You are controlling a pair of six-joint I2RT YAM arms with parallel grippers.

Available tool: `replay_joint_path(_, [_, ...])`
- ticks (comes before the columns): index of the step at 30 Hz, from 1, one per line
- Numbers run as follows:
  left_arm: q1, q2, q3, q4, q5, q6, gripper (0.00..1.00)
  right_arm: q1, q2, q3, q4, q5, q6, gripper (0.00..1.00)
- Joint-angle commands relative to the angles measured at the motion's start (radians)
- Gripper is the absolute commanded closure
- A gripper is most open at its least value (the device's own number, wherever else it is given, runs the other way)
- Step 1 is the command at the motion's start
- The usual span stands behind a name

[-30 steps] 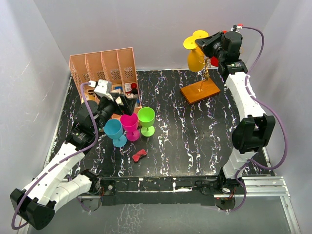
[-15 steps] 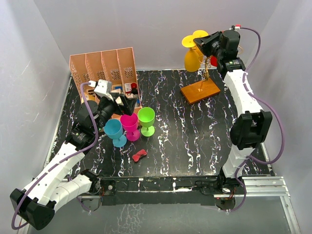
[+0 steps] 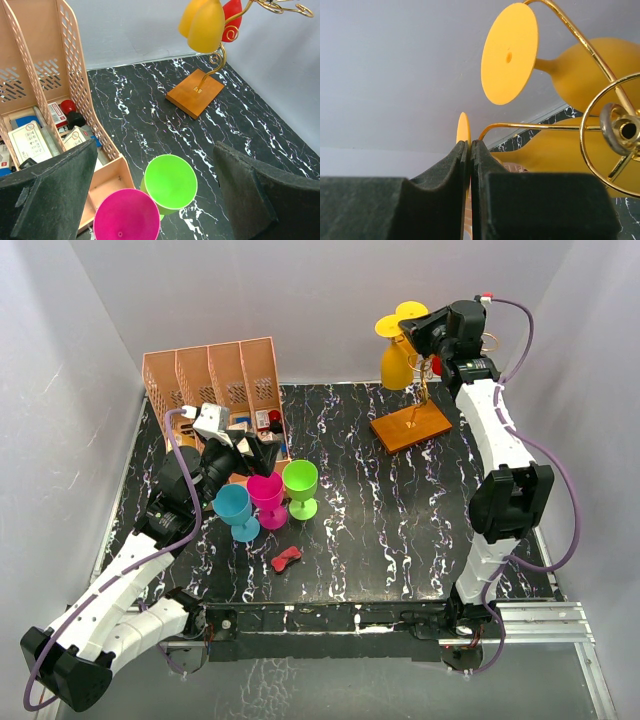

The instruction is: Take the wine glass off the wine glass rack

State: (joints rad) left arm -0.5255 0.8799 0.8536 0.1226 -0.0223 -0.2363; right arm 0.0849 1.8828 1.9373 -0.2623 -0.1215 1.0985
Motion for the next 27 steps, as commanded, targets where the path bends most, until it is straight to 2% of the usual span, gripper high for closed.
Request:
replay_joint_path(1, [0.005,-0.013,0.020,0.010,-0.001,0.002,0.03,0.002,-0.025,0.054,0.025,0.094,-0.022,0.92])
replay_joint_path(15, [0.004,-0.016,0.019,0.011,-0.003,0.002,0.03,0.002,-0.105,0.016,-0.001,0.225,-0.040,0.92])
replay_joint_path(27, [0.004,-0.018,0.019,0.010,-0.004,0.002,0.03,0.001,-0.257,-0.157,0.058,0.222,0.025,0.92])
